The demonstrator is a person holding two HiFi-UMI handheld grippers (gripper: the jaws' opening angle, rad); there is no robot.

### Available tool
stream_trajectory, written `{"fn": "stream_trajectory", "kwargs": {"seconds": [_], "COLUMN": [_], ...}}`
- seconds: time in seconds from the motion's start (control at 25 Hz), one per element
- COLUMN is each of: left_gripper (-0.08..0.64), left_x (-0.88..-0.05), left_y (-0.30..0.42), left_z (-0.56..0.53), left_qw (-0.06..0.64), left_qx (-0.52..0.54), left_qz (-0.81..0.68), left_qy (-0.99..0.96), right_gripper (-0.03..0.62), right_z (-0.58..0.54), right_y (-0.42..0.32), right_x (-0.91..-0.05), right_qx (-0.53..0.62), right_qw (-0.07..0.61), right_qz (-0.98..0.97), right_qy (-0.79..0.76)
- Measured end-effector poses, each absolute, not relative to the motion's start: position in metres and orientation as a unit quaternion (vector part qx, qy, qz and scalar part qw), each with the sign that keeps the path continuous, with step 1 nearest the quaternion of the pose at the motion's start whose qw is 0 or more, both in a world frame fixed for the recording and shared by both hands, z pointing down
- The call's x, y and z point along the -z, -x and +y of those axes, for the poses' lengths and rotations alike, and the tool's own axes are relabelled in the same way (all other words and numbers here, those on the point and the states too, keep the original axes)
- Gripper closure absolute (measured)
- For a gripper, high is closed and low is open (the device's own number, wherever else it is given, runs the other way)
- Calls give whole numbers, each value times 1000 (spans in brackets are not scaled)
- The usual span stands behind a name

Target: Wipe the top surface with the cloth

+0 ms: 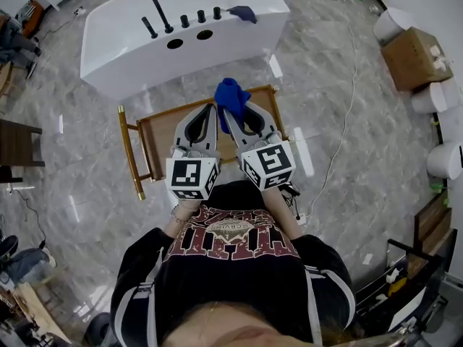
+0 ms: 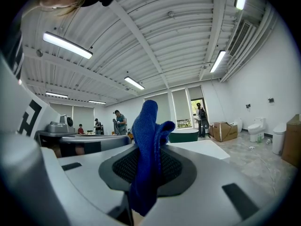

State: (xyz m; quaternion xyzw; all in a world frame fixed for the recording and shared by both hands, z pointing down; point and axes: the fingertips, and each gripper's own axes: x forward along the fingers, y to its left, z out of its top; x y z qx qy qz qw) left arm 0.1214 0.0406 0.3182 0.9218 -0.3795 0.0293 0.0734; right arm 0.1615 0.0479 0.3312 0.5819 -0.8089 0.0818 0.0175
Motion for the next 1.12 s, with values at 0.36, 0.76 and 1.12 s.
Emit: {"fn": "stream_trajectory", "kwargs": {"seconds": [0.36, 0.76, 1.12], "left_gripper": [512, 512, 512], "left_x": [-323, -326, -325], "left_y": [-117, -125, -125], "left_z": [38, 38, 38], "left_qw": [82, 85, 80], "left_qx": [-36, -42, -45], "left_qz": [-377, -368, -366], "left_qy": [-922, -925, -926], "right_gripper": [497, 497, 497], "right_z": [45, 44, 43], "right_y": [-159, -158, -156], "right_x": [-334, -335, -335], "right_qx": [-86, -84, -88], "right_qw": [17, 23, 16], "right_qz": [-809, -814, -815], "right_qy": [-581, -575, -572]}}
